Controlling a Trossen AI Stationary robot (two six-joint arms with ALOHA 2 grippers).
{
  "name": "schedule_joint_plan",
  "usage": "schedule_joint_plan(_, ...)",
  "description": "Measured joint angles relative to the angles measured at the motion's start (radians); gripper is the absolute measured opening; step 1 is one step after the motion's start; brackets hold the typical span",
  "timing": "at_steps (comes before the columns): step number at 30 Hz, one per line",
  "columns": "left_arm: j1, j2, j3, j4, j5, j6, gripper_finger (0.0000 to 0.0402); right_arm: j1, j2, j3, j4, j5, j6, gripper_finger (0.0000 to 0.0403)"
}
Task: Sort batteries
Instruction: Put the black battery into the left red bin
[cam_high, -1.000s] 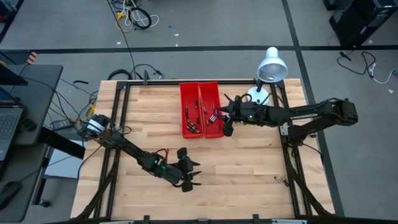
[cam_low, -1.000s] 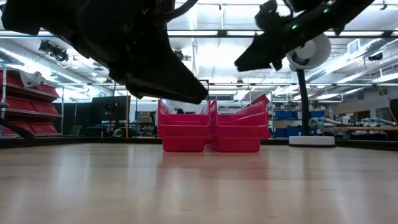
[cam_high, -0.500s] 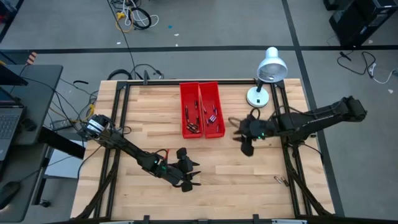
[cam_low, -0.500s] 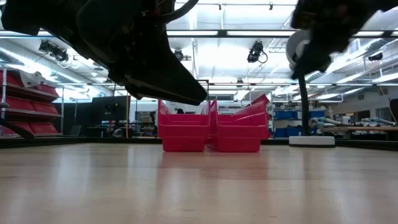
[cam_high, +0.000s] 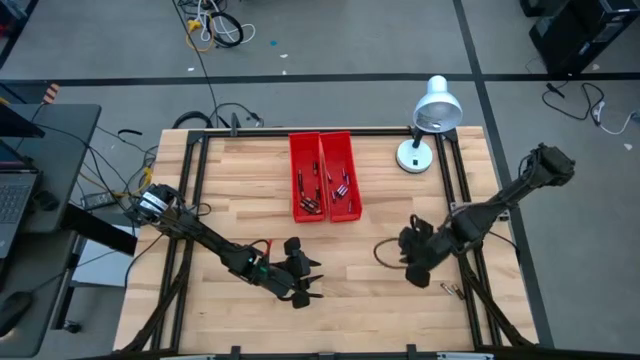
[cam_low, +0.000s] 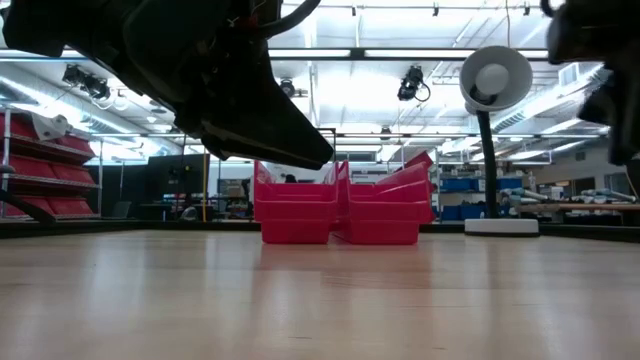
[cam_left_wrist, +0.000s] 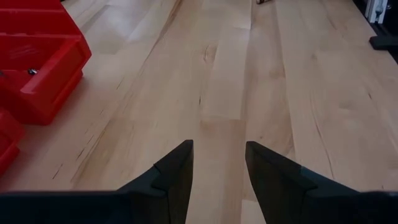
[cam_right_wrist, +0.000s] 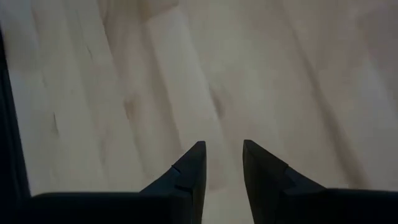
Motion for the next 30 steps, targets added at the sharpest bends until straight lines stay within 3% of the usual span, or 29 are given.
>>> schedule_joint_plan(4, 0.000, 0.000, 0.000, 0.000, 0.000, -0.001, 0.0163, 0.086, 0.046, 0.000, -0.002, -0.012, 0.124, 0.0091)
schedule_joint_plan(16, -0.003, 0.000, 0.000, 0.000, 0.000, -0.001, 0.0163, 0.322, 0.217, 0.000, 0.011, -0.188, 0.533, 0.0091)
schedule_joint_plan(21, -0.003, 0.000, 0.000, 0.007, 0.000, 0.000, 0.0163, 0.374, 0.264, 0.000, 0.006, -0.308, 0.577, 0.0091)
schedule_joint_plan(30, -0.003, 0.000, 0.000, 0.030, 0.000, 0.000, 0.0163, 0.383, 0.272, 0.000, 0.003, -0.337, 0.583, 0.0091)
